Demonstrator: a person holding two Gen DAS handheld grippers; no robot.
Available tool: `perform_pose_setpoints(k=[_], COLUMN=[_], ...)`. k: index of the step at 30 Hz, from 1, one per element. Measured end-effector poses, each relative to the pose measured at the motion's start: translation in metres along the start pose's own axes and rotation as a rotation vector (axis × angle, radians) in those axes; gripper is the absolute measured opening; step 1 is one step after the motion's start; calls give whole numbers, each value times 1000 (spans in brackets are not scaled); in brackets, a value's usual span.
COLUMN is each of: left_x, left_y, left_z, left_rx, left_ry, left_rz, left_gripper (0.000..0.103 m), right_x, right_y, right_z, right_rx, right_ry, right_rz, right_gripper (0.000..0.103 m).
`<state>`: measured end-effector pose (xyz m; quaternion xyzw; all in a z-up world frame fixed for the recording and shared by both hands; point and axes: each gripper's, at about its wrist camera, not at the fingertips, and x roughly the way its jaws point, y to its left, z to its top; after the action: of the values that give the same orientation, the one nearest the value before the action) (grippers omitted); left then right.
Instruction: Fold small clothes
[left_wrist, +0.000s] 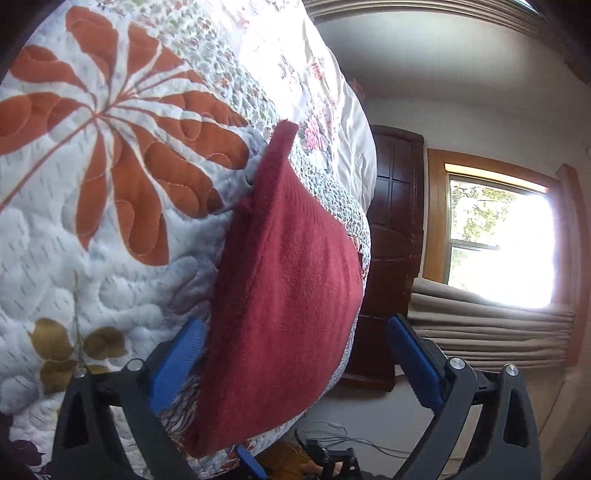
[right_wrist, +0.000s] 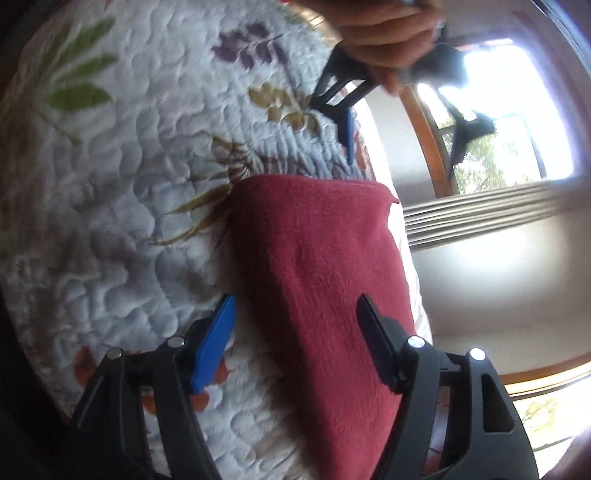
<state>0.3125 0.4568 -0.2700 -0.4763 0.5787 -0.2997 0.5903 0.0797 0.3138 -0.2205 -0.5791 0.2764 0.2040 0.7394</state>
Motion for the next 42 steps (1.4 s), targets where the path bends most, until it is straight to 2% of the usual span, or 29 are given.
perform_pose_setpoints(k=[7,8,9,10,12,13,17,22,27,33,34,35,36,38,42], left_x=[-9,-11,-12,-16,-20,-21,-21,-1,31,59,61,62,61,61,58], left_y=[12,13,14,15,15,15,12,2,-5,-10,-12,-13,-14,-18,-33], left_z=[-3,-3,-1,-2,-2,-1,1,4,12,23,23,24,25,26,24], left_rx=[-16,-20,-23,-28,-35,-35,-40,-50,-77,-107,-104,-103,-102,-93,-63], left_ry=[14,12,9,4,2,2,17,88,164,190,190,192,187,180,156], left_rz=[-36,-38,-36,-36,-45,-52,-66,-75,-30,-19,-8,13,33,51,64], left_gripper=[99,99,99,99,99,99,99,99,99,97,84,62,54,31,24], right_x=[31,34,38,43,42,38,15,0,1,-5,-8,-11,-15,-20,-27], right_y=[8,7,4,-1,-21,-33,-71,-111,-133,-136,-137,-138,-140,-143,-150], right_z=[25,31,35,39,42,42,36,34,33,23,22,20,19,14,6], right_rx=[-80,-80,-72,-48,34,80,220,362,433,457,461,469,477,497,518], right_ry=[10,10,19,47,50,41,-10,-43,-54,-55,-56,-57,-59,-63,-77], right_rz=[-51,-55,-35,7,61,80,82,91,100,111,111,109,107,105,94], right_gripper=[64,59,40,27,13,10,9,9,9,9,9,9,9,9,9])
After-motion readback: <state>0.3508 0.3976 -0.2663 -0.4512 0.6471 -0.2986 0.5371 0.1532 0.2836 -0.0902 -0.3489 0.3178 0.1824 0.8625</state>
